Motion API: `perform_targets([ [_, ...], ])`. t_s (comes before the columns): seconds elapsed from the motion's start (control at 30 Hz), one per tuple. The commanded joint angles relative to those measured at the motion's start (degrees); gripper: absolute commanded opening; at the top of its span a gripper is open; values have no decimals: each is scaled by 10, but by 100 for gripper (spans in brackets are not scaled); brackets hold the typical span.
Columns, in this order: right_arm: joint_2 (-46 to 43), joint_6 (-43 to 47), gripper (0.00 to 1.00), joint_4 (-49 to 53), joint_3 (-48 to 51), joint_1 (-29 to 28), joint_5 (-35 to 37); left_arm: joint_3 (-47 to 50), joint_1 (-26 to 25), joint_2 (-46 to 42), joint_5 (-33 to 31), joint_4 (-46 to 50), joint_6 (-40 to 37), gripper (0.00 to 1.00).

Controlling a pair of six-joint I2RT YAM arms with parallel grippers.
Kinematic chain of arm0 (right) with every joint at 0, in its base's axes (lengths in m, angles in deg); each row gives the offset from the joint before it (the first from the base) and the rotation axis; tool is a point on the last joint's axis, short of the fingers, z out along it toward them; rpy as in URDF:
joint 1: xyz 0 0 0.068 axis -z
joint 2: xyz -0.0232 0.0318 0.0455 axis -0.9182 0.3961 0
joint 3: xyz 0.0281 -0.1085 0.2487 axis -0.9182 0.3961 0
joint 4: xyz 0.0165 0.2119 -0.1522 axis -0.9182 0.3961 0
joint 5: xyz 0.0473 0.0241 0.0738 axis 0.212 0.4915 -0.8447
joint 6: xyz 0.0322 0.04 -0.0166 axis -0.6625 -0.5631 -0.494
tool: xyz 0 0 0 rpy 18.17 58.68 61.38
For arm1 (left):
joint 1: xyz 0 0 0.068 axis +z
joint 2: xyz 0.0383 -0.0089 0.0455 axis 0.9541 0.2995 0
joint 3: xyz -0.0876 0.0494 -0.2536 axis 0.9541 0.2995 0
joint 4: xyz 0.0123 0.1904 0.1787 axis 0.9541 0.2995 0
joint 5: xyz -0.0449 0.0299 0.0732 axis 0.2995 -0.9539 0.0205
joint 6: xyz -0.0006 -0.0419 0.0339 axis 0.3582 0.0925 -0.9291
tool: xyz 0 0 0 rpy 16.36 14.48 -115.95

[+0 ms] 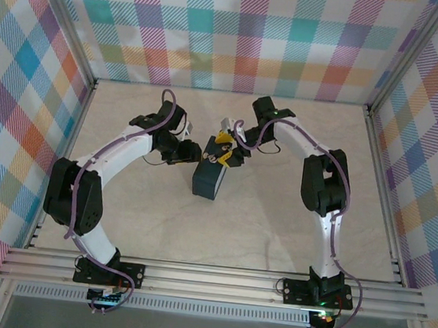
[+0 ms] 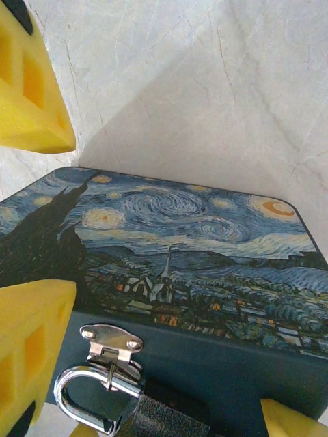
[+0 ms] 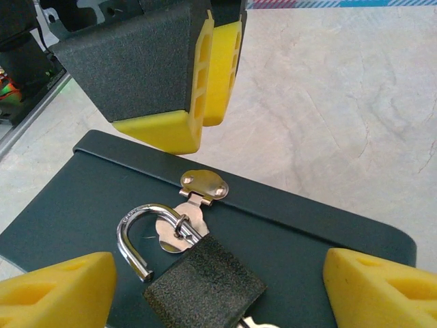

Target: Unlock the padlock with the key

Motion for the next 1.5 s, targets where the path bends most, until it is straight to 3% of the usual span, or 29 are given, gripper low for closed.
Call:
perform_targets([
  [0.0, -22, -2, 75, 8, 28, -4, 32, -4, -5, -12, -2, 0, 10, 51],
  [0.33, -103, -52, 62, -80, 118, -5, 74, 3, -5, -15, -31, -5, 26, 50],
  [0.57, -134, -49, 52, -94, 151, -22, 132, 19, -5, -20, -42, -16, 40, 49],
  [0.87, -163, -61, 41, -79, 151, -25, 130, 31, -5, -21, -56, -21, 50, 49],
  [1.17, -172, -98, 38, -23, 120, -25, 112, 33, -9, -33, -76, -29, 61, 48],
  [1.47, -189, -151, 36, -50, 132, -27, 113, 27, -24, -23, -82, -35, 62, 48],
])
